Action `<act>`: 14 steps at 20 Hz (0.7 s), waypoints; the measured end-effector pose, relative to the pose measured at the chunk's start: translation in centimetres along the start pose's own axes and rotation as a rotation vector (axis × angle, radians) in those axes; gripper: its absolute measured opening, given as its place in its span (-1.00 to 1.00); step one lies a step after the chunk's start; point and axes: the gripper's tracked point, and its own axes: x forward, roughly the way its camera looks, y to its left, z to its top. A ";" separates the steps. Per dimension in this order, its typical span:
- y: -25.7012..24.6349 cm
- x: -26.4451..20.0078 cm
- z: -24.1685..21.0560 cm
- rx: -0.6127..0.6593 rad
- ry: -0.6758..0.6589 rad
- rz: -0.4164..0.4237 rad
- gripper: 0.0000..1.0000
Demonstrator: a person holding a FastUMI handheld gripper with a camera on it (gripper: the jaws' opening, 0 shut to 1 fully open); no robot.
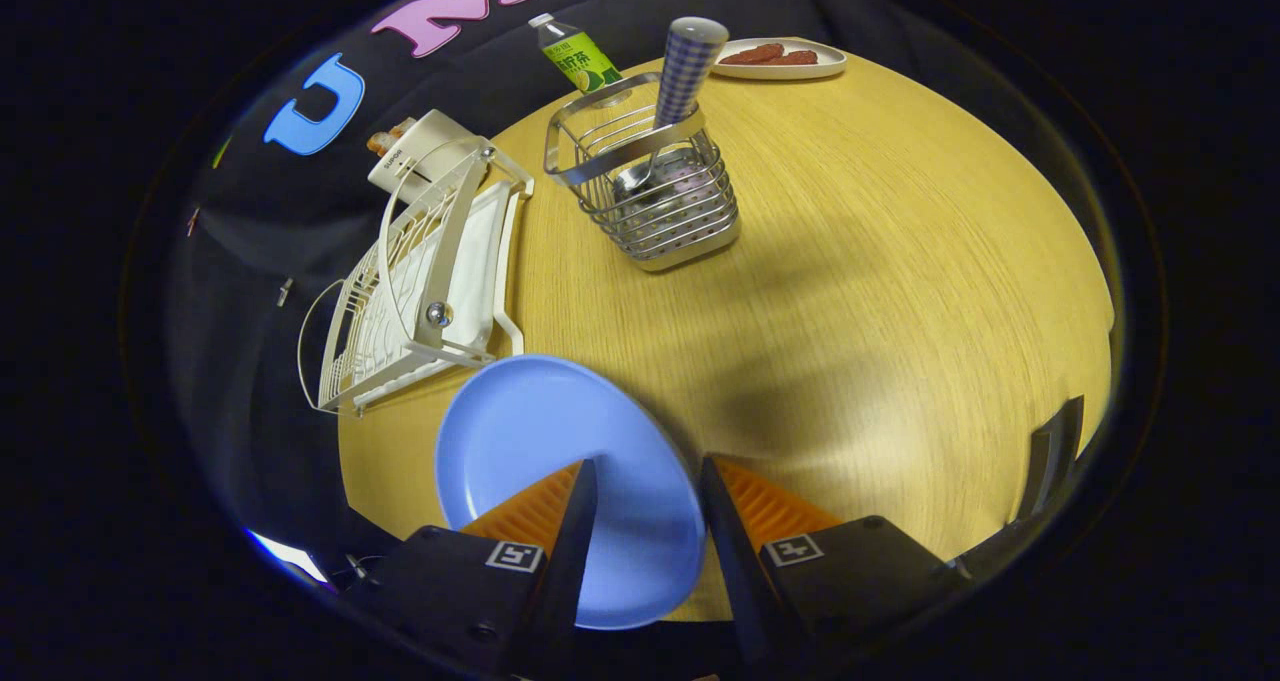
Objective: Take the plate from the dish rack, then take the spoon from the basket and place it into the plate.
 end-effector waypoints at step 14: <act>4.6 -11.8 9.7 -0.403 -0.338 0.054 0.31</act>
